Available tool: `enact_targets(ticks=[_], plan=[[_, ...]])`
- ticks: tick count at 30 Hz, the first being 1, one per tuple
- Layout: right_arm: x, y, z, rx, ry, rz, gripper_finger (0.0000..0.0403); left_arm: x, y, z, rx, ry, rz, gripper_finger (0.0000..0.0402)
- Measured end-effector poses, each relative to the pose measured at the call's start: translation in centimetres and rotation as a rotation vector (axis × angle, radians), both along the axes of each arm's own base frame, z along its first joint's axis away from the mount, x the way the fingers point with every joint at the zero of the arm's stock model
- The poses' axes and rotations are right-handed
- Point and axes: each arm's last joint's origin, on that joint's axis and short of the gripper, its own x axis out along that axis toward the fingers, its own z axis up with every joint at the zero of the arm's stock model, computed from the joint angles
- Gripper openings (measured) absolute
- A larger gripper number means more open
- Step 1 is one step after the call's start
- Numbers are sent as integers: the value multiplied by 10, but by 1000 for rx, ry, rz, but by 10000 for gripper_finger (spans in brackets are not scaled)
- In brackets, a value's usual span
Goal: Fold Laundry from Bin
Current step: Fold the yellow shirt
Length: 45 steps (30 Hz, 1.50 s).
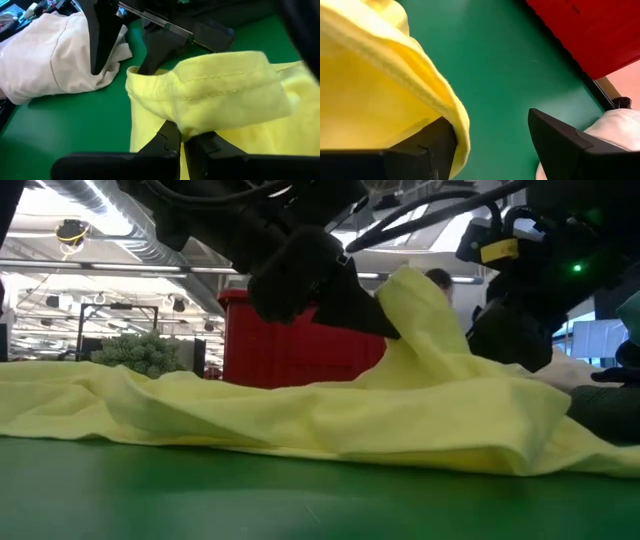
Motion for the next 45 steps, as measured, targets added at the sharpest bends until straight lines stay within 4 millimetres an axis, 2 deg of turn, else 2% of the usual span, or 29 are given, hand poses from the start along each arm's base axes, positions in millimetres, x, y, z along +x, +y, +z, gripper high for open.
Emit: enact_targets(ticks=[5,12,20,24,29,36,40,45], plan=[[-1,0,1,22,11,3,237,0,0,0,2,1,1,0],[-11,17,5,62,-11,51,237,0,0,0,4,3,3,0],[-28,37,17,115,-155,63,237,0,1,-1,8,7,4,0],[-23,40,17,152,-205,69,237,0,2,0,10,6,10,0],[-13,39,18,112,-209,114,237,1,4,0,10,5,16,0],[-1,27,2,60,-143,83,237,1,7,3,10,-6,20,0],[7,30,-6,73,-121,125,237,2,11,6,5,-17,28,0],[12,33,-5,58,-128,171,237,2,14,7,-5,-10,24,0]])
